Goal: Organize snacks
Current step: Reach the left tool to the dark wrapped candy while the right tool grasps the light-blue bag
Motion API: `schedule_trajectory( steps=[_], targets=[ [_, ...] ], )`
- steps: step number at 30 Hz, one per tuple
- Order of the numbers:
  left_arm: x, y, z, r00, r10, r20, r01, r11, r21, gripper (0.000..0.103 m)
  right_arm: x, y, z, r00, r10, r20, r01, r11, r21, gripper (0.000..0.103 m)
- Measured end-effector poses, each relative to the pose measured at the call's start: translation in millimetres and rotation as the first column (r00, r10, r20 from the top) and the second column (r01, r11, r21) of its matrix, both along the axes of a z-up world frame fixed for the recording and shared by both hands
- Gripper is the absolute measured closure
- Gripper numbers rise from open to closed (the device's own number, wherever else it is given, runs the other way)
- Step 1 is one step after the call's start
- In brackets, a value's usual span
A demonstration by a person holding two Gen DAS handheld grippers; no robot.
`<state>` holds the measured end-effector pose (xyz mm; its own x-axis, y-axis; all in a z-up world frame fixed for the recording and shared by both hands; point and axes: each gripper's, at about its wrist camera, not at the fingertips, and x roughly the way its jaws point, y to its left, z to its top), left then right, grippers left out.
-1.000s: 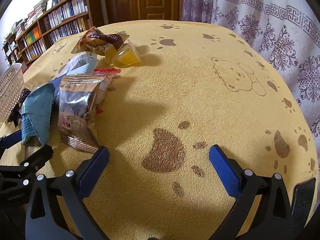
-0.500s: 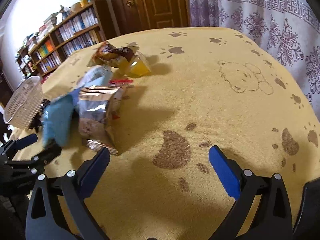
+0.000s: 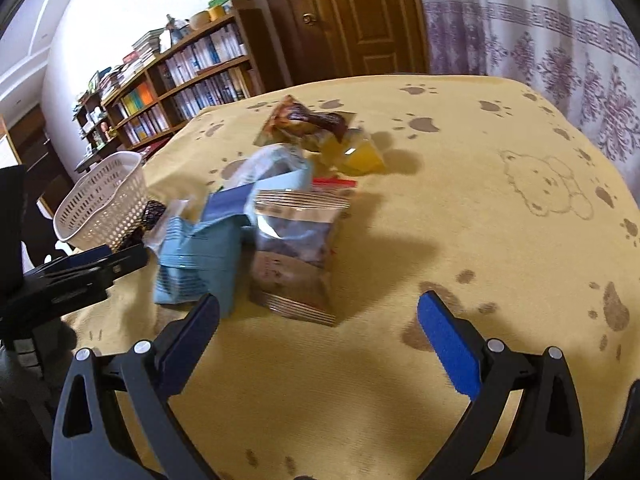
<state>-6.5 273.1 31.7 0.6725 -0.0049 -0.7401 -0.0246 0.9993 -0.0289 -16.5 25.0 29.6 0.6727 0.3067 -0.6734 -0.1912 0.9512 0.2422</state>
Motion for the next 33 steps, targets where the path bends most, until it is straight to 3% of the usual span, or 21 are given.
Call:
schedule_trajectory(
  steps=[11,17,21,25,28,30,33],
  targets=[
    [34,8,-10,0.999,0.023,0.026,-0.023,1.000,-0.006,0.021,-7,28,14,0.995,0.090,0.043,-0.092,0.995,0.040,0.005],
    [51,-3,-14,1.000,0.013,0.013,-0.013,1.000,0.007,0.021,-7,36,9,0.993,0.115,0.024,-0.116,0.992,0.046,0.005],
    [63,-9,-21,1.000,-0.010,-0.020,0.009,0.998,-0.055,0.022,-7,34,5,0.994,0.112,0.015,-0.112,0.992,0.052,0.005],
    [64,-22,-19,0.997,-0.077,-0.017,0.074,0.987,-0.139,0.030,-7,26,2,0.995,0.097,0.008,-0.097,0.994,0.054,0.005],
    [56,-45,-19,0.981,-0.194,-0.013,0.187,0.959,-0.215,0.030,-7,18,-1,0.997,0.079,0.000,-0.079,0.995,0.053,0.005],
    [46,-69,-19,0.962,-0.272,-0.011,0.264,0.941,-0.209,0.029,-8,12,-2,0.998,0.069,-0.003,-0.068,0.996,0.054,0.005],
    [33,-82,-18,0.949,-0.316,-0.004,0.309,0.929,-0.202,0.029,-11,2,-2,0.999,0.048,-0.005,-0.048,0.998,0.044,0.005]
  ],
)
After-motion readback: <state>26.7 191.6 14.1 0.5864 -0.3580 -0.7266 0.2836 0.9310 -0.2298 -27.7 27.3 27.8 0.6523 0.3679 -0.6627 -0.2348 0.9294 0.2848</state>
